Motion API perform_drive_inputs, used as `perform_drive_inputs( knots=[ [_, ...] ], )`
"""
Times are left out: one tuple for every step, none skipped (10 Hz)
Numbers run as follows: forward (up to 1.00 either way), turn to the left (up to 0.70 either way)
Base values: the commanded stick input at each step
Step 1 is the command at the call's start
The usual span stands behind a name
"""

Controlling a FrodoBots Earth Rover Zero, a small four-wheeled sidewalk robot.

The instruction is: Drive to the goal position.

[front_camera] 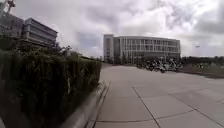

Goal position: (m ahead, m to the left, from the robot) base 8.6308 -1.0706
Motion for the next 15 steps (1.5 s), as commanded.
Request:
perform_drive_inputs(
  knots=[
    [0.0,-0.44],
    [0.0,-0.44],
    [0.0,-0.44],
    [0.0,-0.44],
    [0.01,-0.44],
    [0.18,-0.34],
    [0.7,0.0],
    [0.7,0.0],
    [0.7,0.0],
    [0.7,-0.18],
    [0.7,-0.31],
    [0.7,-0.22],
    [0.7,-0.07],
    [0.7,-0.02],
    [0.7,-0.06]
  ],
)
